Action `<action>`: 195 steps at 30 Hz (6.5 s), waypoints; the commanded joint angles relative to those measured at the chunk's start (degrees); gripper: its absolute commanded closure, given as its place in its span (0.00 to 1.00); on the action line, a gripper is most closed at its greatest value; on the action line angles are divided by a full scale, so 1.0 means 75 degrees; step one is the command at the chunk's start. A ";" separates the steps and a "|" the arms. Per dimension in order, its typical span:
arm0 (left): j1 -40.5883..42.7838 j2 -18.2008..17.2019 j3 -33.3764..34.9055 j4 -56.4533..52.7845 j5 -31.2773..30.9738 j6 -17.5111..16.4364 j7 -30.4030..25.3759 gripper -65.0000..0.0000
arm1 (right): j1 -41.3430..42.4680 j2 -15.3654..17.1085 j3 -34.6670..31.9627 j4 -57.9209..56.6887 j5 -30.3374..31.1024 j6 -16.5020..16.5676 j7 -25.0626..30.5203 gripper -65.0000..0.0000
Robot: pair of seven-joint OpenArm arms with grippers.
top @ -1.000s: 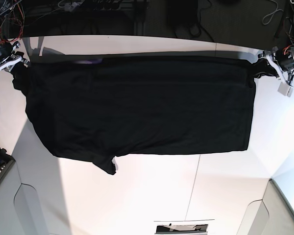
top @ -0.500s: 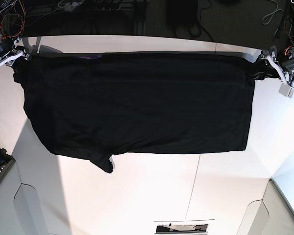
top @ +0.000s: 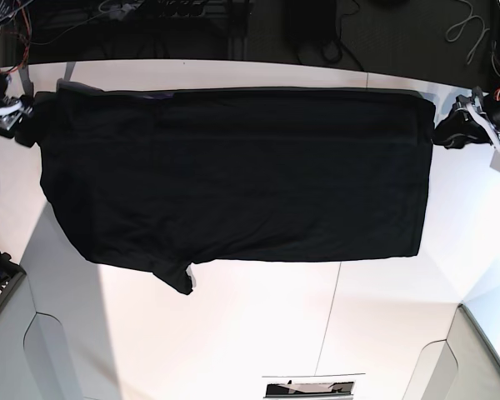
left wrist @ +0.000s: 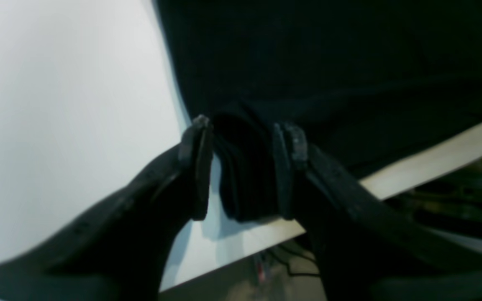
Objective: Layout the t-shirt on the table in an organized manner, then fold the t-shirt properly
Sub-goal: 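Move both grippers to the hem corners and grasp them, then lift the hem corners and fold them over toward the folded edge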
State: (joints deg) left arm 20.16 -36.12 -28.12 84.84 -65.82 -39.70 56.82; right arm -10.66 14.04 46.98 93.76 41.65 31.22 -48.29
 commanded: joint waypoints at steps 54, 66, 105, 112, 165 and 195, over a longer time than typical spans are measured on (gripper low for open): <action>-0.6315 0.1096 0.2763 -0.6543 0.3331 0.0688 -0.3209 0.46 | 0.5074 0.0539 -0.2754 -0.6050 -0.2288 -0.0329 0.2477 0.47; -0.6435 0.1154 0.2763 -0.6557 0.3727 0.0970 -0.3308 0.46 | 0.5266 0.0493 -0.2952 -0.6053 -0.2294 -0.0189 0.2468 0.47; -0.4581 -0.0906 0.2763 -0.3698 -0.0163 -0.0040 0.0405 1.00 | 0.2643 0.1215 -0.2888 -0.2632 -0.1390 0.0154 0.2072 1.00; -0.4287 -0.0874 0.2763 -0.3698 -0.0338 -0.0040 0.0405 1.00 | 0.2634 0.1189 -0.2809 -0.2416 -0.0886 0.0149 0.2069 1.00; -0.4331 -0.1037 0.2760 -0.3646 -0.0455 -0.0040 0.0254 1.00 | 0.5750 -0.0029 -0.5208 -0.5724 -0.3089 0.0020 0.3701 1.00; -0.3450 -0.1241 0.2763 -0.3617 -0.2557 -0.0040 0.3091 0.97 | 0.1979 0.1067 -0.3617 -0.2235 -0.1580 0.0076 0.2859 1.00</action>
State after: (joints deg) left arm -5.04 -43.81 -7.01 57.01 -83.77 -39.66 80.20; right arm 3.46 20.95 19.29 76.01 28.99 31.79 -27.92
